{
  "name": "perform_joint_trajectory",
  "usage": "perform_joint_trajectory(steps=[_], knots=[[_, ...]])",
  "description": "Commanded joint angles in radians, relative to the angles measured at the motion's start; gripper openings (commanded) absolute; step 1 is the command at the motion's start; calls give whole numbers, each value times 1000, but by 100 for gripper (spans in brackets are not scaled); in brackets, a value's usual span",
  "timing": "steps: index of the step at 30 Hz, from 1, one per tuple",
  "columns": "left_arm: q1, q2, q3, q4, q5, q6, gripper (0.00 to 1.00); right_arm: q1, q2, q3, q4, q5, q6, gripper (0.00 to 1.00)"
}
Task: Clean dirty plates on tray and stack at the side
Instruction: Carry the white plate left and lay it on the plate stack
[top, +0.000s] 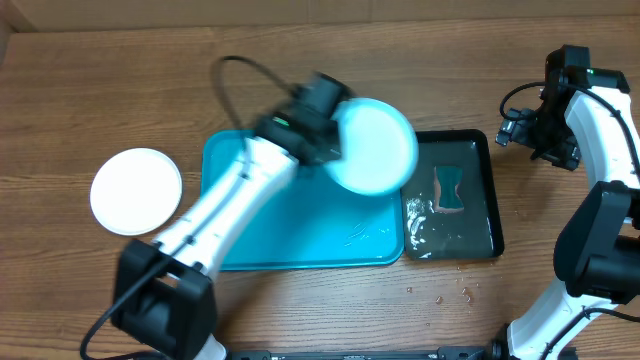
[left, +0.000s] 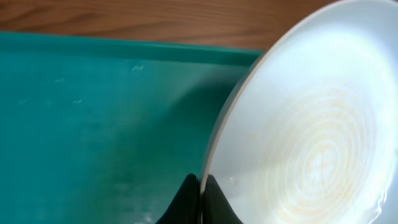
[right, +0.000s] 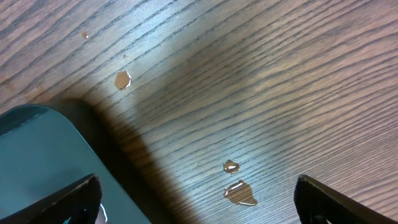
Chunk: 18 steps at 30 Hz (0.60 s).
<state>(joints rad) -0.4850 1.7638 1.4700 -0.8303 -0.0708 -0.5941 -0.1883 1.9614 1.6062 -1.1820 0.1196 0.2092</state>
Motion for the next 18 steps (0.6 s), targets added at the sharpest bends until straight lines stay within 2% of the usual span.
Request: perform_joint_trajectory(steps=[1,11,18], knots=[[180,-20,18,-47,190,-42,4,-3,-22,9,3,7,4,100],[664,-20,17,-265,167,-31,4,-3,-22,9,3,7,4,100],[888,-20,15,-354,-3,-42,4,-3,-22,9,3,7,4,100]])
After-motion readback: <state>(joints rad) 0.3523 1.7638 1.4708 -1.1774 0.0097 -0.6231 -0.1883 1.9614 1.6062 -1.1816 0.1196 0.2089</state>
